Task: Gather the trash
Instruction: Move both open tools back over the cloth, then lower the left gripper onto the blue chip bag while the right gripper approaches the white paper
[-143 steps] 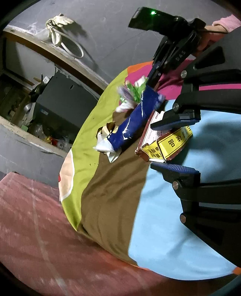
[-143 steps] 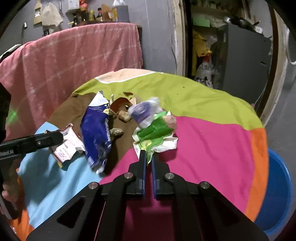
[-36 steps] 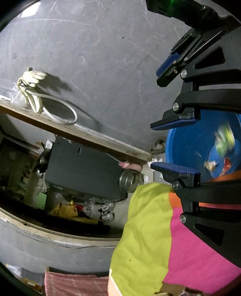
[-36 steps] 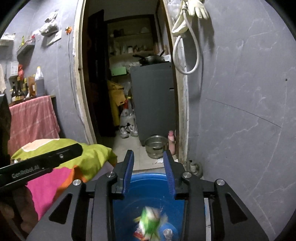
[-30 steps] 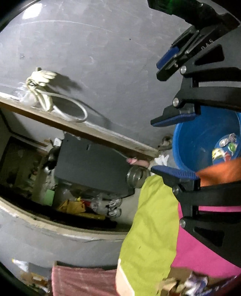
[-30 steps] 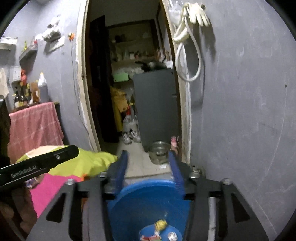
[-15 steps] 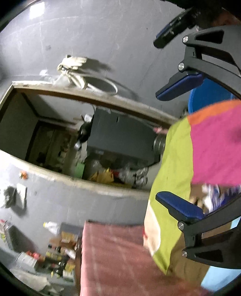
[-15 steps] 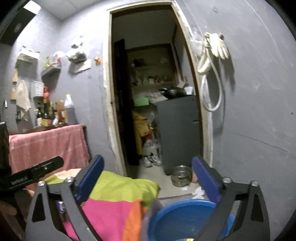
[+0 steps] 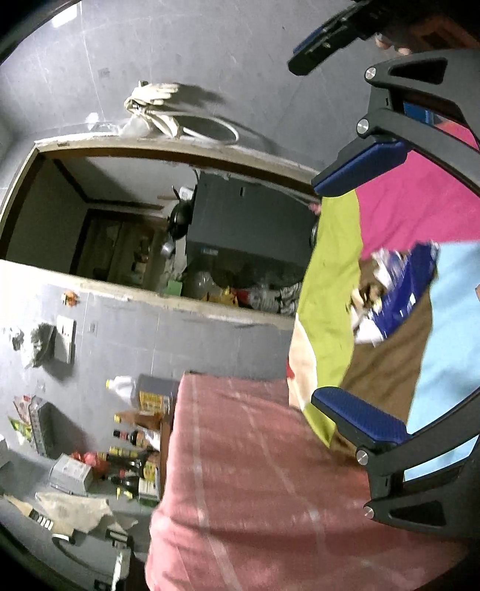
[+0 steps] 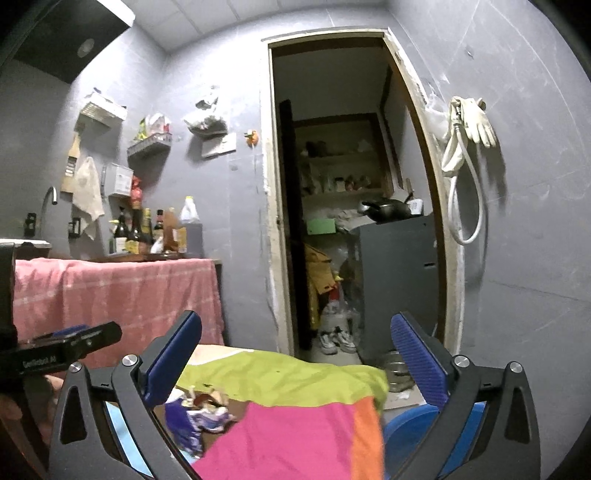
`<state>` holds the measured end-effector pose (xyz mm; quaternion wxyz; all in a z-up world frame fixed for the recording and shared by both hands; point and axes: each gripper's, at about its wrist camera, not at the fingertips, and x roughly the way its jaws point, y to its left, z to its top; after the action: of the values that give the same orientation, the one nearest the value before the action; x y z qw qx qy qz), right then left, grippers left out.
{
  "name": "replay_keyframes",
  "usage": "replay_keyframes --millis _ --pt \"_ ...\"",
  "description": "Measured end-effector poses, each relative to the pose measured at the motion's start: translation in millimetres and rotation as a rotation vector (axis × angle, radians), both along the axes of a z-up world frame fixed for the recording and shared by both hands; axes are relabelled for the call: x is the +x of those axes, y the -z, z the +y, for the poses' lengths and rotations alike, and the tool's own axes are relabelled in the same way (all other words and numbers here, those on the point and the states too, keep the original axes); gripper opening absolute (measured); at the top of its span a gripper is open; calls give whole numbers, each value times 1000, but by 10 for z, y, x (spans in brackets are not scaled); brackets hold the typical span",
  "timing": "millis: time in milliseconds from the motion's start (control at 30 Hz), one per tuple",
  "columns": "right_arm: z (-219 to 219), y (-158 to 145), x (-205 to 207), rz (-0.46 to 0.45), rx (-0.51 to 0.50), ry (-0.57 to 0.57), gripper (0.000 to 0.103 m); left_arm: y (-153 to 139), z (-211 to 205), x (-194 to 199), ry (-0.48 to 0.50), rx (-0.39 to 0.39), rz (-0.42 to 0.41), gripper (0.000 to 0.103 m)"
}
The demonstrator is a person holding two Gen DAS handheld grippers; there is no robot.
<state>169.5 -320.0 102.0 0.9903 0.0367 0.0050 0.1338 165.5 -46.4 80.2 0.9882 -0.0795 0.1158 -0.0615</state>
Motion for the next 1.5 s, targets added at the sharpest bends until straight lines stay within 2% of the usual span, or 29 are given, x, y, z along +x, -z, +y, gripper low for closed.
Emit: replay_keyframes --millis 167,233,367,567,667,733,867,967,1233,1500 --pt "165 90 116 35 -18 -24 103 188 216 30 -18 -6 66 101" --pt "233 144 187 67 -34 -38 103 282 279 102 -1 -26 128 101" --pt "354 272 436 165 -67 -73 103 437 355 252 25 -104 230 101" --pt "448 452 732 278 -109 -97 103 585 302 531 49 -149 353 100" --pt "497 524 837 322 -131 -117 102 677 289 698 50 -173 419 87" --pt "535 580 922 364 -143 -135 99 755 294 825 57 -191 474 72" --pt "558 668 1028 413 -150 -155 98 900 348 1013 73 -254 553 68" --pt "587 719 1083 434 -170 -161 98 940 356 1108 88 -278 585 55" --pt "627 848 1205 499 -191 -184 97 930 326 1260 131 -291 603 29" --pt "724 981 1331 584 -198 -243 94 905 437 1274 135 -330 611 13"
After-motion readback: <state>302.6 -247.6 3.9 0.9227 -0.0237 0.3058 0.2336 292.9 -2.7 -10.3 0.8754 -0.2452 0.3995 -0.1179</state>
